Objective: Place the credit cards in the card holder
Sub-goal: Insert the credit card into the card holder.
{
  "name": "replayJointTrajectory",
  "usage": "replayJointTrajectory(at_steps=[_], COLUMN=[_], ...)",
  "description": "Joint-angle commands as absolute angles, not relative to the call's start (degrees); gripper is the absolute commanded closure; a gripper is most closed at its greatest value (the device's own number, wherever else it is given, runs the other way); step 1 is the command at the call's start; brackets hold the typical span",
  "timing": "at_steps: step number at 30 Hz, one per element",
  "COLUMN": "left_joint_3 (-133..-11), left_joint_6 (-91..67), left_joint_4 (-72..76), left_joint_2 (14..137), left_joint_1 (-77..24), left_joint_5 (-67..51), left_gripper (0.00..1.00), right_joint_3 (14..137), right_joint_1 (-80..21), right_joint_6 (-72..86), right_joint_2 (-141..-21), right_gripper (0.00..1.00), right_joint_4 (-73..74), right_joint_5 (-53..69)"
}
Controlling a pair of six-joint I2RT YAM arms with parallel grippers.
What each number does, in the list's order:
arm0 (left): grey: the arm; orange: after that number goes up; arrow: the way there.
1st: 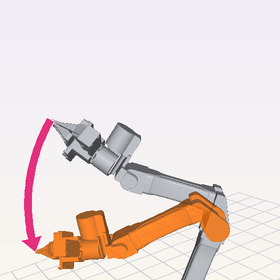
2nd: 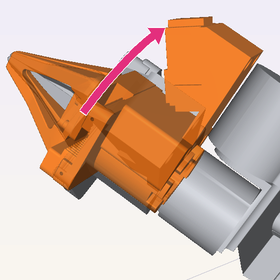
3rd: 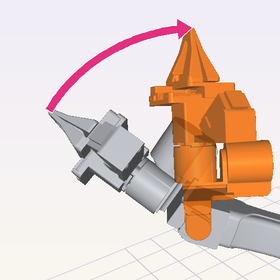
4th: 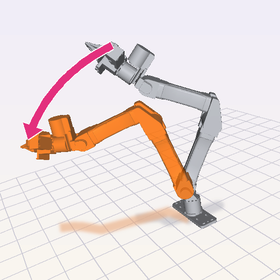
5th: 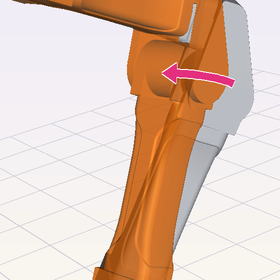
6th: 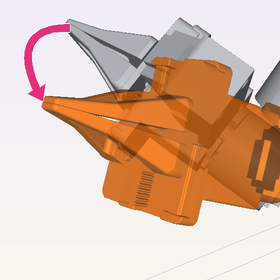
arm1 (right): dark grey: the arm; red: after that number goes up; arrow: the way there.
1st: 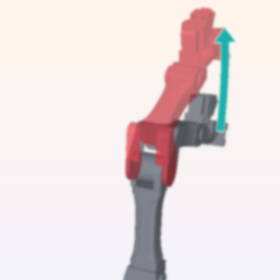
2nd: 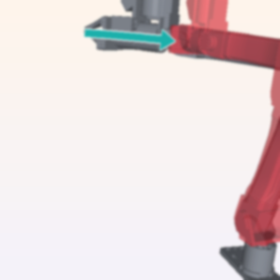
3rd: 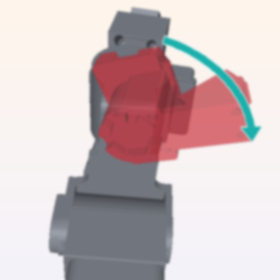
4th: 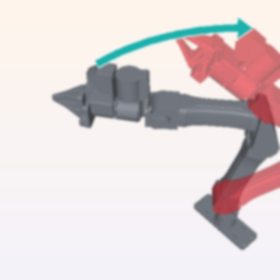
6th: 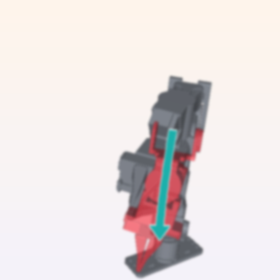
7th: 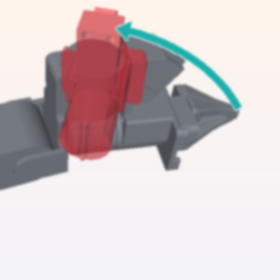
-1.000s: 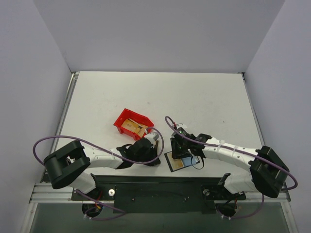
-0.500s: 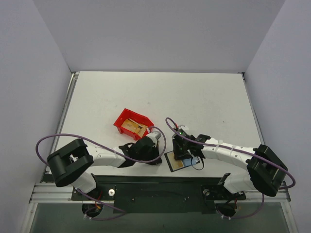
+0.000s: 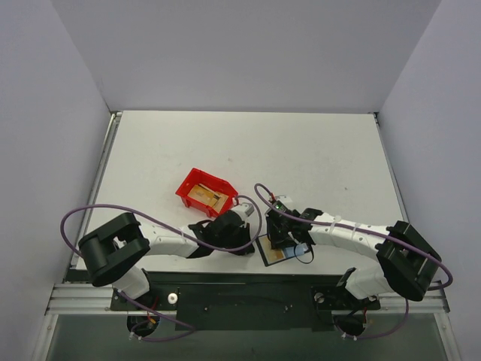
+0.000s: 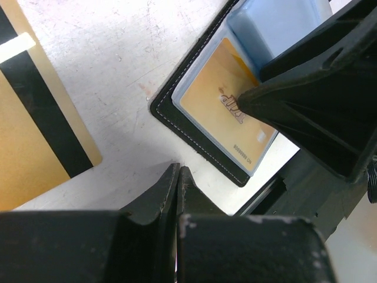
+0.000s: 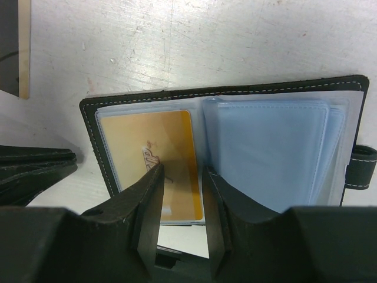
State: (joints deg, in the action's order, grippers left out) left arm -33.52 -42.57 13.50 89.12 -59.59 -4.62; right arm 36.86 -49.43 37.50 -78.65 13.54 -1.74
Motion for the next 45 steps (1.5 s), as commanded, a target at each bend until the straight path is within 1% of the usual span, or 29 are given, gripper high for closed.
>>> replayJointTrajectory(at_steps=[1,10,17,27,43,45], left_joint_3=[-36.3,-38.32,-38.06,-37.97,-37.62,-37.62], left_joint_6=[-41.4,-41.22,-41.48,-41.75,-41.75,-41.75], left_joint_4=[15.29,17.05,18.37,18.9,19.25,19.25], left_joint_2=[90.09,93.51,96.41,97.47,97.91,98.0], left_joint_1=[-60.12,-60.91,-61.44,-61.7,-61.7,-61.7], left_joint_5=[-5.36,-6.15,-6.5,-6.77,-6.94,-6.94], left_gripper=[0.99,0.99,0.99,1.0,1.0,1.0], right_joint_3=[36.48,34.89,32.26,29.62,28.39,28.21], right_joint_1=[-49.04,-47.64,-45.53,-43.51,-42.37,-42.27], right_joint_6=[38.23,38.93,39.55,39.73,40.25,40.34], right_joint_2=[-79.19,-78.84,-77.61,-75.32,-72.69,-72.33], right_gripper=[0.71,0.71,0.71,0.71,0.71,0.73], right_joint_4=[15.91,13.63,9.94,4.75,2.02,1.76], right_joint_5=[-3.52,-0.53,5.36,12.39,16.26,16.43])
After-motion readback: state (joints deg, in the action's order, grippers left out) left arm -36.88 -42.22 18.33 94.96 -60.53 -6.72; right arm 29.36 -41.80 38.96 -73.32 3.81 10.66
